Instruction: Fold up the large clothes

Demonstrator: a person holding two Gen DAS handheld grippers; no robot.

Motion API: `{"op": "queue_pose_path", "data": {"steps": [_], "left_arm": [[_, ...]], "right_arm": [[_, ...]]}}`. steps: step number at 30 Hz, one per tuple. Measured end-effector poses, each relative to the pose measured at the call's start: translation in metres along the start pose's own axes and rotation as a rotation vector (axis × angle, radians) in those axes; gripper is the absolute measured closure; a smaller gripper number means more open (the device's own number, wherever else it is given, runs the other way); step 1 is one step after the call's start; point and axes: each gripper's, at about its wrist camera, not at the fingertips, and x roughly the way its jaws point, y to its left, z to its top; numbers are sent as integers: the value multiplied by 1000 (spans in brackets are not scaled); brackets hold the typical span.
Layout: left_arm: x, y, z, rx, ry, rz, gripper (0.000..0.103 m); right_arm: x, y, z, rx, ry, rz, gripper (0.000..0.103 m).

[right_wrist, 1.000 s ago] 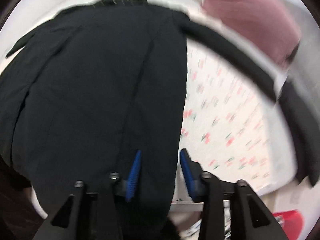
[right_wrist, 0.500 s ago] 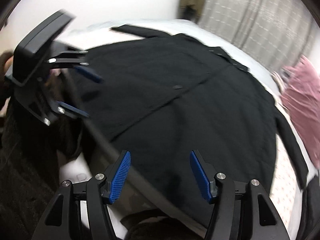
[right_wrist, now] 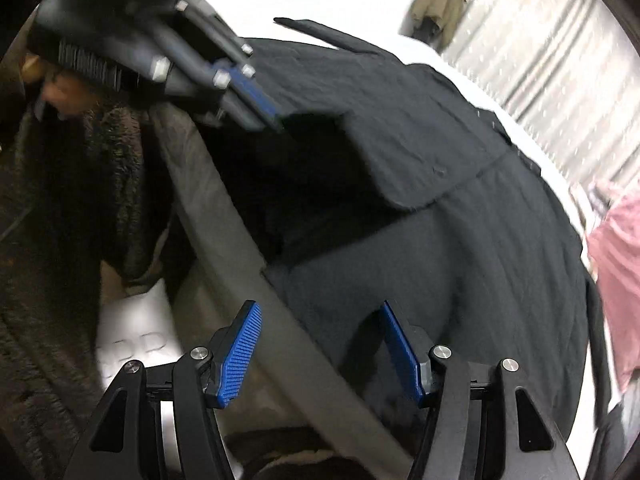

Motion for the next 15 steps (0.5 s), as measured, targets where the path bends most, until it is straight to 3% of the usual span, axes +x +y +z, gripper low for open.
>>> {"op": "queue_pose_path", "data": {"steps": [1,3,4,5,9,10,12,14,15], "left_arm": [[0,-1,-1,-10,-6,-13,99],[0,-3,-2,-10,-10,-25,99],[0,-5,-3,-5,-12,-27,99],[0,-7,-3,3,-15,-31,99],[4,-7,-2,10,-15,-59,99],[7,-6,-2,15,-1,-67,99],[16,-6,-3,33,61,-83,98],[30,-10,-10,64,148,-69,94],[35,-12,-14,78,193,-75,86]], "right_arm": [[0,0,3,-7,-6,-12,42],[3,-2,8,5,-19,9,60],[3,-3,10,27,-24,54,82],[1,-9,12,73,-30,119,96],[-4,-23,17,191,-49,336,99],[-3,-20,18,188,-43,366,103],[-2,-9,17,176,0,526,103],[-6,-3,14,131,36,508,101],[-9,-6,12,129,44,490,101]]}}
